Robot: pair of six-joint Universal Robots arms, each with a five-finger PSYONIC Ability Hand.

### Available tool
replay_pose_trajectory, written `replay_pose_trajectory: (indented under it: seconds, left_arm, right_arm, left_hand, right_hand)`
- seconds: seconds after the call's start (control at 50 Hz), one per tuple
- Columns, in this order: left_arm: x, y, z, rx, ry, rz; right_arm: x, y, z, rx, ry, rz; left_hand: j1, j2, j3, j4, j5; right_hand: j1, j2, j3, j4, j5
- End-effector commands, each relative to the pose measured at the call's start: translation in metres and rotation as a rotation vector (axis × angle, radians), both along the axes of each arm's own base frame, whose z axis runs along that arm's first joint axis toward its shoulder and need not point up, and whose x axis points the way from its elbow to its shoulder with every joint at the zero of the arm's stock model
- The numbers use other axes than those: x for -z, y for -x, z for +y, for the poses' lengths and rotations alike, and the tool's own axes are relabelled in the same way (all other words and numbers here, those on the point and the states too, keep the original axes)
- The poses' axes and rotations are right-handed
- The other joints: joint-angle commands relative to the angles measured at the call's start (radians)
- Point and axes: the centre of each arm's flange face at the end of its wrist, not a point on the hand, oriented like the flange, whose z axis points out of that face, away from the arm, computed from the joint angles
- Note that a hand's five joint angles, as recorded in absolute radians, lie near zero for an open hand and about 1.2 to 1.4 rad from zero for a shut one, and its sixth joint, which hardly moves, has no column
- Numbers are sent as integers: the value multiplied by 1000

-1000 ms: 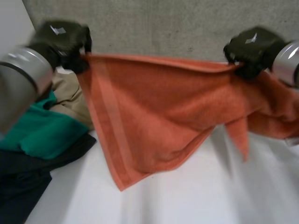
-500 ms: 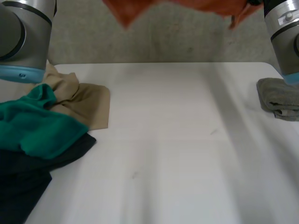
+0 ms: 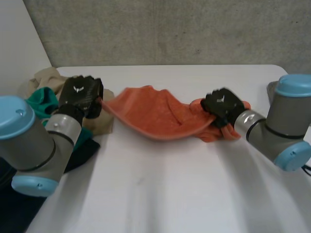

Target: Fold the laundry.

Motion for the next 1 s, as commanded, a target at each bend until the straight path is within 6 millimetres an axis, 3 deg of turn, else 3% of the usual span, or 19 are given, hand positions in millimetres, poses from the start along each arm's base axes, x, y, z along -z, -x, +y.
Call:
replay_pose_trajectory:
  seconds: [0.02, 0.12, 0.26, 0.38, 0.52, 0.72, 0.86, 1.0]
  left_arm:
    - [1, -3, 15, 17, -19, 1]
    - [-18, -4, 22, 34, 17, 18]
    - [-43, -7, 31, 45, 46, 44]
    - [-61, -8, 35, 50, 59, 80]
    - [-88, -9, 39, 55, 78, 133]
    - [-134, -2, 48, 101, 126, 187]
    - [-157, 8, 58, 140, 146, 204]
    - [-170, 15, 70, 174, 149, 214]
  right_arm:
    - [8, 11, 7, 44, -104, 23]
    - [-14, 30, 4, 120, -167, -55]
    - [-40, 72, -1, 296, -329, -245]
    - [-37, 101, -1, 395, -458, -337]
    - [-22, 128, -4, 434, -481, -317]
    - [16, 113, 1, 321, -425, -162]
    - [28, 86, 7, 270, -440, -215]
    - [36, 64, -5, 334, -337, -288]
  left_hand:
    - [253, 198, 206, 197, 226]
    - [253, 198, 206, 197, 226]
    - [253, 198, 206, 197, 226]
    - [253, 198, 206, 197, 226]
    - [253, 198, 206, 197, 226]
    - [253, 198, 206, 197, 226]
    - [253, 198, 206, 197, 226]
    - [253, 198, 206, 197, 226]
  right_hand:
    - [-510, -529, -548, -552, -551]
    - [-752, -771, -791, -794, -793]
    - [-764, -783, -803, -806, -805]
    - [-753, -772, -791, -795, -794]
    - [-418, -437, -457, -460, -459]
    - [-300, -319, -339, -342, -342]
    - [-335, -355, -374, -378, -377]
    - [-335, -355, -374, -378, -377]
